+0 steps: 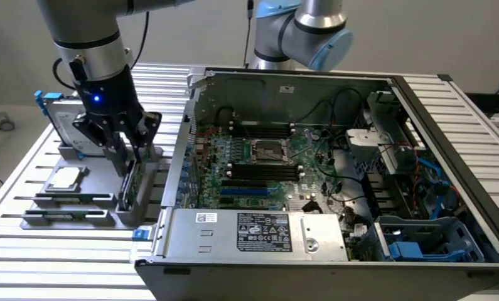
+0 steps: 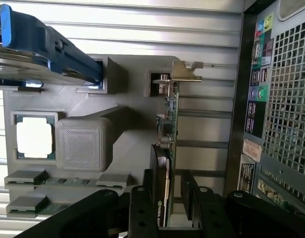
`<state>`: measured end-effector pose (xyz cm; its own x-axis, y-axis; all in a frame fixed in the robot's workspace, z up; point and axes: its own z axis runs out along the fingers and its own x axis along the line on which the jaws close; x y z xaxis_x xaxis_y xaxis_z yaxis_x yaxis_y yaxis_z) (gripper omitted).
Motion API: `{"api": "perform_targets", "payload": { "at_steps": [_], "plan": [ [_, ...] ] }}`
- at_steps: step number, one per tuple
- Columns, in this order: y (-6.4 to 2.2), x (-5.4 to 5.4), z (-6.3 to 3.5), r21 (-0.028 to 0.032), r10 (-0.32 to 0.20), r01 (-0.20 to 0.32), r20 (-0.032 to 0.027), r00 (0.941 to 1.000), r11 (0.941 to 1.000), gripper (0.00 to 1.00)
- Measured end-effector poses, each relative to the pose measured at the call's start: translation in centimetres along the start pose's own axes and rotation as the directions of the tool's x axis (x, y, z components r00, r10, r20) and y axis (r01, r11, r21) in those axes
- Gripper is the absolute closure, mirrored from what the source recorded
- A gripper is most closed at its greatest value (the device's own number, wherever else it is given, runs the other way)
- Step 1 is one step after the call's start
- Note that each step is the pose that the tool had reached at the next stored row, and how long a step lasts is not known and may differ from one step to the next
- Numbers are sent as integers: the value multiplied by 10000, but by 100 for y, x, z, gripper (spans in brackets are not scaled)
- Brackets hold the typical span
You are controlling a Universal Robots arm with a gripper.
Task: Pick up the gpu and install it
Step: 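Pick up the gpu and move the gpu toward the slot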
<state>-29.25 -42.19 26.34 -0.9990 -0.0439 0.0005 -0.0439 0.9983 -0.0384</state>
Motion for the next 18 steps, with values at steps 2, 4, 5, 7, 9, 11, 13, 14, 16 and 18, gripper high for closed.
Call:
{"api": "perform_targets", "payload": {
  "at_steps": [2,4,5,7,9,11,13,14,16,18],
  "plan": [
    [1,0,37,1,-3,3,-1,10000,10000,64],
    [3,1,74,0,-4,4,0,10000,10000,64],
    [4,4,92,0,-4,4,1,10000,10000,64],
    [6,18,128,0,-3,3,0,10000,10000,64],
    [8,35,160,0,-2,2,0,10000,10000,64],
    [9,35,186,-5,-4,4,1,10000,10000,64],
    [9,36,195,-16,-3,3,-1,10000,10000,64],
    [9,35,195,-27,-3,3,-1,10000,10000,64],
    [9,34,196,-48,-1,1,1,10000,10000,64],
    [7,32,196,-69,-1,1,2,10000,10000,64]
  ]
}}
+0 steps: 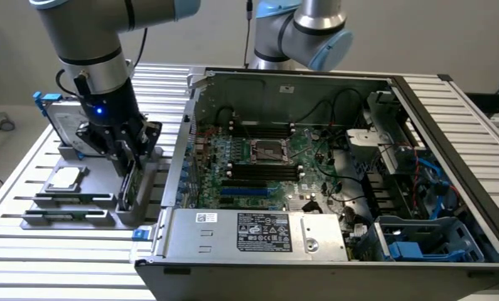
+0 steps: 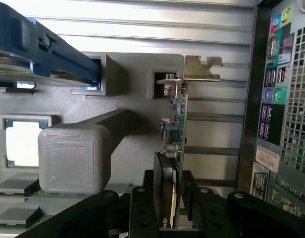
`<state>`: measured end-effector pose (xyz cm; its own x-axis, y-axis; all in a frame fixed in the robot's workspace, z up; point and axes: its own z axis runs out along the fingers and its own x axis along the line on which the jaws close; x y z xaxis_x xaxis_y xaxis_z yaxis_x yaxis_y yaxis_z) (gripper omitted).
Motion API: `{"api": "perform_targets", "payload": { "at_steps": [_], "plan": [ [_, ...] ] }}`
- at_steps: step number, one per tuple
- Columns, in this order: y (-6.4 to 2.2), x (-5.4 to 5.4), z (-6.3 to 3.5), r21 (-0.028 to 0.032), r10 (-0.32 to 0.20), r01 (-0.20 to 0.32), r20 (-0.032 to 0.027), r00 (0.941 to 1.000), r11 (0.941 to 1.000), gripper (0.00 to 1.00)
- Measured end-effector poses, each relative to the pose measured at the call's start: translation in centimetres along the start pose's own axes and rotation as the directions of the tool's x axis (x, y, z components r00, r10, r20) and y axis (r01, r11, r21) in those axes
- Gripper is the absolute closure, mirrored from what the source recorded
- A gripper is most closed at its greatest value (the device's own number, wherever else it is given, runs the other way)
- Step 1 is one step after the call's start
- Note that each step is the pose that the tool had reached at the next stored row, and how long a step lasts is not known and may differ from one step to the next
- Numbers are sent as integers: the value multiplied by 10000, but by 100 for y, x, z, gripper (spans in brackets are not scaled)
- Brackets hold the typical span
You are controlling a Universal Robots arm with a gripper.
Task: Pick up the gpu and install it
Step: 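Pick up the gpu and move the gpu toward the slot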
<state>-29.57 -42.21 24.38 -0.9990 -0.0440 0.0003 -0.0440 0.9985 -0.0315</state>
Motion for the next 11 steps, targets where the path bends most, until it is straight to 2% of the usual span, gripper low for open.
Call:
{"api": "perform_targets", "payload": {
  "at_steps": [11],
  "plan": [
    [-23,-3,1,-28,140,-140,-15,9999,9999,66]
  ]
}}
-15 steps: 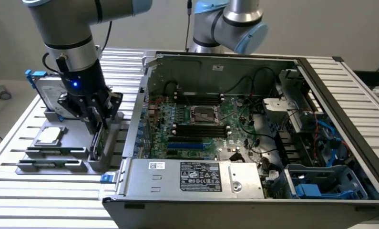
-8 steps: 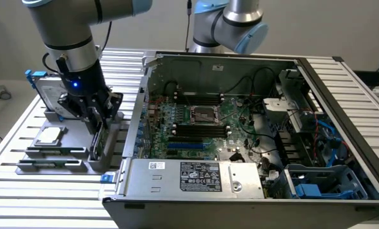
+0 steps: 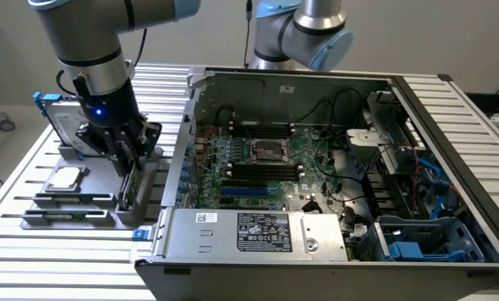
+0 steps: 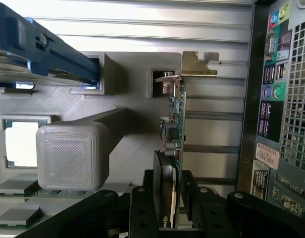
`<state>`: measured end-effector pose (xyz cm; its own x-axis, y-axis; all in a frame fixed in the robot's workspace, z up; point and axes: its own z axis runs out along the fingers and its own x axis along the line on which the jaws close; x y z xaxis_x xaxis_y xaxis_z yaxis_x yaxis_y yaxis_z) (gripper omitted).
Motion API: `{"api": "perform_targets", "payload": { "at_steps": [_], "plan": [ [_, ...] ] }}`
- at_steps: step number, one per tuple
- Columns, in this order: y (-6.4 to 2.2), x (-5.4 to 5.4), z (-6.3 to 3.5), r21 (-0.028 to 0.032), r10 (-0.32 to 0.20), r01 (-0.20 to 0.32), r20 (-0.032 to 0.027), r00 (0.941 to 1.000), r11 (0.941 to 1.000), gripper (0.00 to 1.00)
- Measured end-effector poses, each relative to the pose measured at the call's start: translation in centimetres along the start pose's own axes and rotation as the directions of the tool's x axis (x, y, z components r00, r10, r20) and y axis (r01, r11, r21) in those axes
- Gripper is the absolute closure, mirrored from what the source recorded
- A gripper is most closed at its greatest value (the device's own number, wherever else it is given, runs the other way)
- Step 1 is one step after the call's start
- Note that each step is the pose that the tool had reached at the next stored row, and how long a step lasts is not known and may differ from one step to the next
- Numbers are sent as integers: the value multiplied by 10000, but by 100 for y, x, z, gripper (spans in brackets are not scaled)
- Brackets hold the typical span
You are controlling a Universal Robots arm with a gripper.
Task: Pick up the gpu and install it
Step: 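Pick up the gpu and move the gpu toward the slot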
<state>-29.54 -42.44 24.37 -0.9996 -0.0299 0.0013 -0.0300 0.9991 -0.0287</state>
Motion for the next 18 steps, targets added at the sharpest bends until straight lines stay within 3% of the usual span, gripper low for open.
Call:
{"api": "perform_targets", "payload": {
  "at_steps": [2,3,18],
  "plan": [
    [0,-2,-1,-2,11,-11,-6,10000,10000,66],
    [0,-3,-1,-3,13,-13,-8,10000,10000,73],
    [0,-4,0,-4,13,-13,-9,10000,10000,74]
  ]
}}
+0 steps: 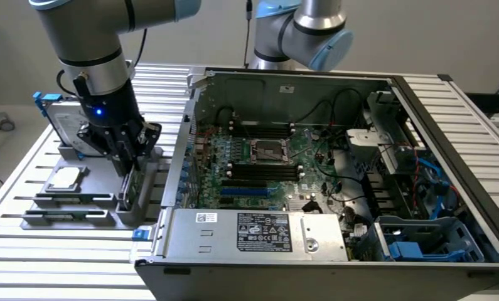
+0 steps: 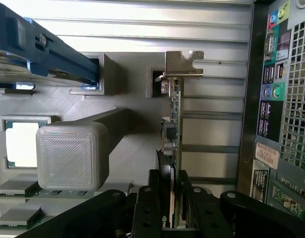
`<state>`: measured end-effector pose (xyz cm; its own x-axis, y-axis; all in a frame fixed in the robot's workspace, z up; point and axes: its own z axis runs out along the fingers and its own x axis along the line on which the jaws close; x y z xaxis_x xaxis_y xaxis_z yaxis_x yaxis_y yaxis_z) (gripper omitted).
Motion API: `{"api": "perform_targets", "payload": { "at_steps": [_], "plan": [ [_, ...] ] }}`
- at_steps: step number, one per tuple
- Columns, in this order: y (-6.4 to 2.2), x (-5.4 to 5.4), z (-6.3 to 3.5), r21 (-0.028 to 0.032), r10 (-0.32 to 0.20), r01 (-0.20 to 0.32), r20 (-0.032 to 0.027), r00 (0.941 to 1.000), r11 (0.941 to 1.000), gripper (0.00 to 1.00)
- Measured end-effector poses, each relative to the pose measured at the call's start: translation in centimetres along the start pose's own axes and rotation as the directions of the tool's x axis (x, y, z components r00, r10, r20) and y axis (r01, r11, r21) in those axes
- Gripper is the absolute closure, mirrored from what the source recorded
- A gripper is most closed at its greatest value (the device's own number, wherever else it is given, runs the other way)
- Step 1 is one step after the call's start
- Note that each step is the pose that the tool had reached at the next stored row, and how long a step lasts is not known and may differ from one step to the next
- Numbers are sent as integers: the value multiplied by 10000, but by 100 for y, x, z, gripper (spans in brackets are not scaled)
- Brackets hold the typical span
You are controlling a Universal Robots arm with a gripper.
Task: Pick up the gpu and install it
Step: 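Pick up the gpu and move the gpu toward the slot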
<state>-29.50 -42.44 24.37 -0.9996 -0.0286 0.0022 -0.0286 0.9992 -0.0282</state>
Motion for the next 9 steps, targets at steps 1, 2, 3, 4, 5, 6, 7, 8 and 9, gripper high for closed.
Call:
{"api": "perform_targets", "payload": {
  "at_steps": [1,2,3,4,5,6,7,8,9],
  "plan": [
    [0,0,0,0,0,0,0,10000,10000,74],
    [0,0,0,-3,0,0,2,10000,10000,74],
    [0,-1,-5,-11,-1,1,4,10000,10000,74],
    [0,0,-17,-24,-1,1,3,10000,10000,74],
    [-1,0,-38,-36,0,1,2,10000,10000,74],
    [-1,1,-62,-46,0,0,2,10000,10000,74],
    [-2,2,-94,-53,0,0,1,10000,10000,74],
    [-3,2,-125,-62,0,0,3,10000,10000,74],
    [-3,3,-157,-68,0,0,3,10000,10000,74]
  ]
}}
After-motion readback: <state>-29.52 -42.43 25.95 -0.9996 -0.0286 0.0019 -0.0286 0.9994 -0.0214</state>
